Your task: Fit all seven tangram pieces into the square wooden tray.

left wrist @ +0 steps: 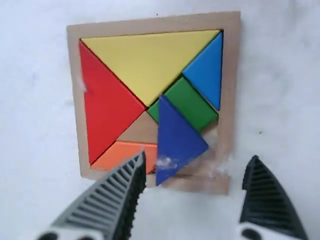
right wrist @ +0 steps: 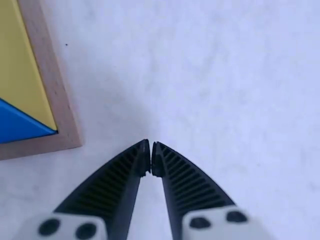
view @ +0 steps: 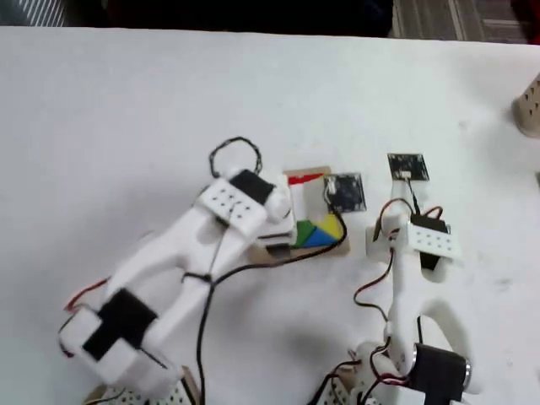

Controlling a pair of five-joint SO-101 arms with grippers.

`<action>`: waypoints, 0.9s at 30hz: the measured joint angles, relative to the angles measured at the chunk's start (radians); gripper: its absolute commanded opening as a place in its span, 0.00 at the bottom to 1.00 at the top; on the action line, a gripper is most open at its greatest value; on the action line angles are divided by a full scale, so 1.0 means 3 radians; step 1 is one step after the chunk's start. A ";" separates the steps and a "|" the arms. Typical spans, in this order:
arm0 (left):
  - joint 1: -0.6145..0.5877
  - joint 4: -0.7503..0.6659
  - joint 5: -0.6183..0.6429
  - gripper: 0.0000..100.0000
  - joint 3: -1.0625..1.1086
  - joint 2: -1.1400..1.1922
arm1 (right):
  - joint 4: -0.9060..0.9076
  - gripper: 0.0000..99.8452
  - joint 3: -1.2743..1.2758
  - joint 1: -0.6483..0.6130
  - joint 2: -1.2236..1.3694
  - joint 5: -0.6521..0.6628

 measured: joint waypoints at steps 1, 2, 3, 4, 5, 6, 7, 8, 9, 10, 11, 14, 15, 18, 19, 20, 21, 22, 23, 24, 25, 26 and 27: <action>0.0000 0.0082 0.0113 0.30 0.0000 -0.0123 | 0.0000 0.02 0.0000 0.0000 0.0000 0.0000; -0.0010 0.0174 0.0240 0.30 0.0000 -0.0240 | 0.0000 0.02 0.0000 0.0000 0.0000 0.0020; -0.0041 0.0261 0.0399 0.30 0.0000 -0.0363 | 0.0000 0.02 0.0000 0.0000 0.0000 0.0056; -0.0087 0.0348 0.0583 0.30 0.0000 -0.0476 | 0.0000 0.02 0.0000 0.0000 0.0000 0.0102; -0.0133 0.0435 0.0783 0.30 0.0000 -0.0583 | 0.0000 0.02 0.0000 0.0000 0.0000 0.0143; -0.0199 0.0506 0.1018 0.30 0.0000 -0.0680 | 0.0000 0.02 0.0000 0.0000 0.0000 0.0164; -0.0281 0.0583 0.1268 0.30 0.0000 -0.0757 | 0.0000 0.02 0.0000 0.0000 0.0000 0.0179; -0.0373 0.0670 0.1524 0.30 0.0000 -0.0813 | 0.0000 0.02 0.0000 0.0000 0.0000 0.0184; -0.0476 0.0752 0.1800 0.30 0.0000 -0.0854 | 0.0000 0.02 0.0000 0.0000 0.0000 0.0189; -0.0578 0.0823 0.2092 0.30 0.0015 -0.0880 | 0.0000 0.02 -0.0005 0.0000 0.0000 0.0189; -0.0696 0.0864 0.2378 0.30 0.0066 -0.0900 | 0.0000 0.02 -0.0015 0.0000 0.0000 0.0189; -0.1013 0.0875 0.3171 0.30 0.0327 -0.0905 | 0.0015 0.02 -0.0128 0.0000 0.0000 0.0210; -0.1125 0.0829 0.3309 0.30 0.0440 -0.0905 | 0.0046 0.02 -0.0174 0.0000 0.0000 0.0210; -0.1437 0.0557 0.3376 0.20 0.0818 -0.0905 | 0.0205 0.02 -0.0327 -0.0113 0.0000 0.0210; -0.1488 0.0435 0.3370 0.14 0.0951 -0.0905 | 0.0251 0.02 -0.0384 -0.0184 0.0000 0.0210; -0.1514 0.0297 0.3365 0.08 0.1074 -0.0905 | 0.0271 0.02 -0.0425 -0.0261 0.0000 0.0210; -0.1524 0.0179 0.3365 0.02 0.1171 -0.0905 | 0.0281 0.02 -0.0471 -0.0348 0.0000 0.0210; -0.1524 0.0082 0.3365 0.02 0.1222 -0.0905 | 0.0281 0.02 -0.0506 -0.0445 0.0000 0.0210; -0.1524 0.0010 0.3365 0.05 0.1253 -0.0905 | 0.0276 0.02 -0.0542 -0.0547 0.0000 0.0210; -0.1534 -0.0046 0.3365 0.06 0.1268 -0.0905 | 0.0256 0.02 -0.0563 -0.0650 0.0000 0.0210; -0.1534 -0.0107 0.3365 0.05 0.1284 -0.0905 | 0.0230 0.02 -0.0568 -0.0742 0.0000 0.0210; -0.1539 -0.0169 0.3360 0.04 0.1299 -0.0905 | 0.0184 0.02 -0.0573 -0.0829 0.0000 0.0210; -0.1555 -0.0225 0.3360 0.02 0.1309 -0.0905 | 0.0133 0.02 -0.0573 -0.0921 0.0000 0.0210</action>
